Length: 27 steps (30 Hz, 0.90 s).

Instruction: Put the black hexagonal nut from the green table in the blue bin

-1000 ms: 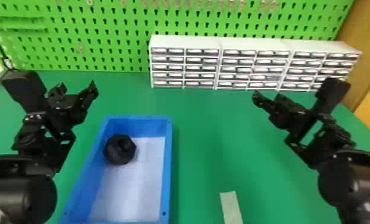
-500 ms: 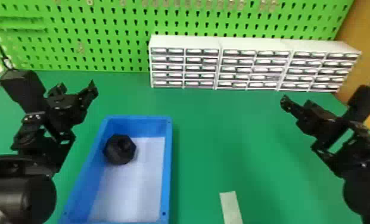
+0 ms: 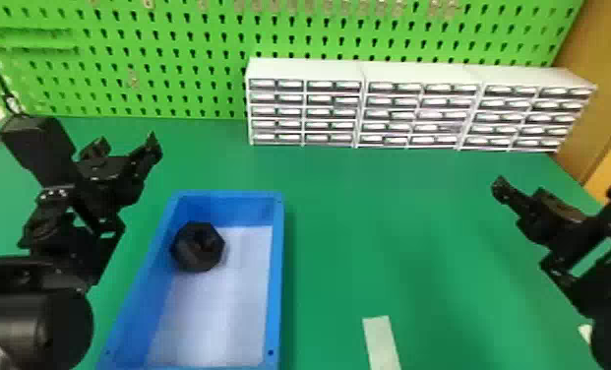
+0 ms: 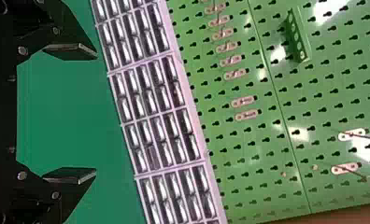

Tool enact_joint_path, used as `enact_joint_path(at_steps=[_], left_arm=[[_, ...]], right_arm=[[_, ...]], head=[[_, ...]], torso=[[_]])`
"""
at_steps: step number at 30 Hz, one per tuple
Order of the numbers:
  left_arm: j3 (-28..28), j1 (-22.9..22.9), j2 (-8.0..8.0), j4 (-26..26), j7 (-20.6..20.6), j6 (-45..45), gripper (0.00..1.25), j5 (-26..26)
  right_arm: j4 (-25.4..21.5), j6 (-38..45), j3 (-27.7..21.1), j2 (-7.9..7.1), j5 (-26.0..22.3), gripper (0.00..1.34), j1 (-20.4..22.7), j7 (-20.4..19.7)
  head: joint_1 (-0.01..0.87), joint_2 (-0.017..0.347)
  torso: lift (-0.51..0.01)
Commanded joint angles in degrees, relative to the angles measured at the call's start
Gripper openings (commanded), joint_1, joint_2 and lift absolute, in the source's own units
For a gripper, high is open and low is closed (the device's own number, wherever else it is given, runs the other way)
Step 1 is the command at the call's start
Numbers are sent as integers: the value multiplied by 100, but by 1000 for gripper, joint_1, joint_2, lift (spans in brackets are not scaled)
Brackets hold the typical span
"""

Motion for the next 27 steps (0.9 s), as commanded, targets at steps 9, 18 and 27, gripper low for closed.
enact_joint_path(at_steps=[9,18,27], left_arm=[[-34,-42,0,0,0,-4,815,0],[-34,-16,0,0,0,-13,815,0],[-42,-25,0,0,0,-40,815,0]], right_arm=[[1,-11,-104,10,16,950,31,0],[1,-11,-87,18,16,950,5,0],[1,-19,-43,1,-1,950,-22,0]], head=[[692,8],[692,8],[692,8]], torso=[[-97],[-97],[-97]])
